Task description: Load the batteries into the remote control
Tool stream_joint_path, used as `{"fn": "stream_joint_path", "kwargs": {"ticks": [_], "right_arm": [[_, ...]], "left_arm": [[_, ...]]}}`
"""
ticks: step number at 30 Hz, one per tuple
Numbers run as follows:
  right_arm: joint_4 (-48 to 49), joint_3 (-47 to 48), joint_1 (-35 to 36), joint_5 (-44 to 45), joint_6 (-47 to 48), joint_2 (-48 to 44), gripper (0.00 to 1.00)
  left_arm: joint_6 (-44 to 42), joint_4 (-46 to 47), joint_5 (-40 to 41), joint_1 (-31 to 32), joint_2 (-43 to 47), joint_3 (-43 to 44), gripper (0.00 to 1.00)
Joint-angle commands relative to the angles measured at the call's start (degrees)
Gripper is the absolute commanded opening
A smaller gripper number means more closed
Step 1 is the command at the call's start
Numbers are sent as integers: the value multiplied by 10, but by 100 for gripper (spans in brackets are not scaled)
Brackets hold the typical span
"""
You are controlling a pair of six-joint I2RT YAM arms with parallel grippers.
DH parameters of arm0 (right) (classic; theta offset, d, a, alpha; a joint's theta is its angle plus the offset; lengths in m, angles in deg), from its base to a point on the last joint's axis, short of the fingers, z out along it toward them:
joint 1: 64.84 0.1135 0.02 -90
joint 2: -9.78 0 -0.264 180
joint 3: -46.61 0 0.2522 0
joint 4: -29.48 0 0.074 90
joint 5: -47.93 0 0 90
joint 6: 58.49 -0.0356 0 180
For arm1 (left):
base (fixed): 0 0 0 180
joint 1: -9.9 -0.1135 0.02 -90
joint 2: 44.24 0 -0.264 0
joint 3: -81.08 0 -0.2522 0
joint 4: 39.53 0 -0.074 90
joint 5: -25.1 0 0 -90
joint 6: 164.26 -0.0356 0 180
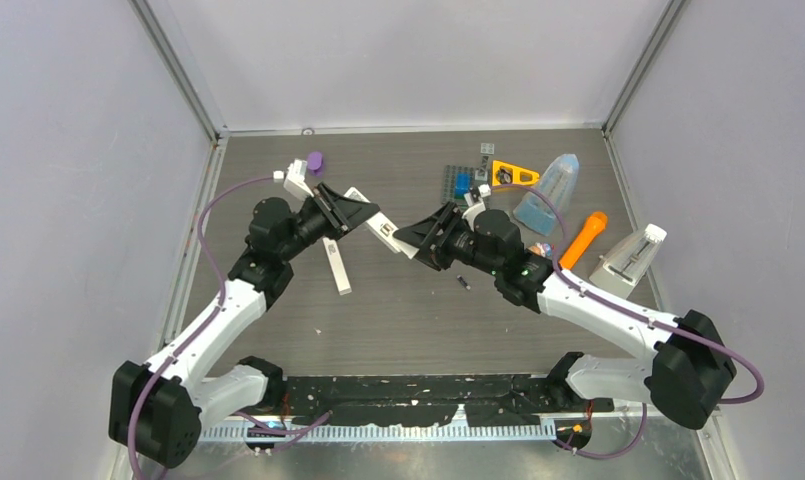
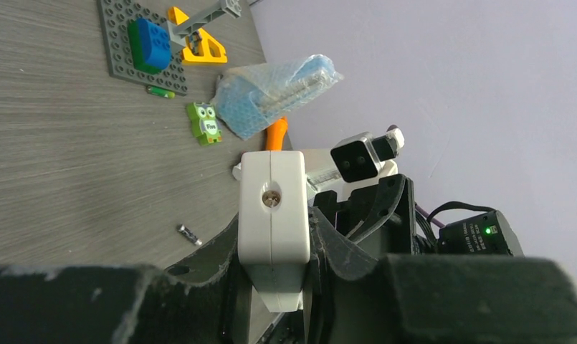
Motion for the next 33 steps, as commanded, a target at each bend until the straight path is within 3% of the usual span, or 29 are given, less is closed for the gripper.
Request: {"fn": "stream_joint_path", "kwargs": {"ticks": [1,10,14,24,33], "right_arm": [[30,3,-6,-22,-21,-1,51],[20,-1,-15,-41,-22,13,28],[26,-6,-18,-48,-17,24,8],[19,-44,-41,-25,51,38,5],[-39,-28,-43,16,230,142,5]], "left_arm": [[-47,-8,22,0,-9,-3,0],[-83,-29,36,0,-37,-2,0],[-98,-37,44,0,-51,-3,0],[-170,-99,106,0,-79,-14,0],[-185,-103,107,0,-65,-20,0]]}}
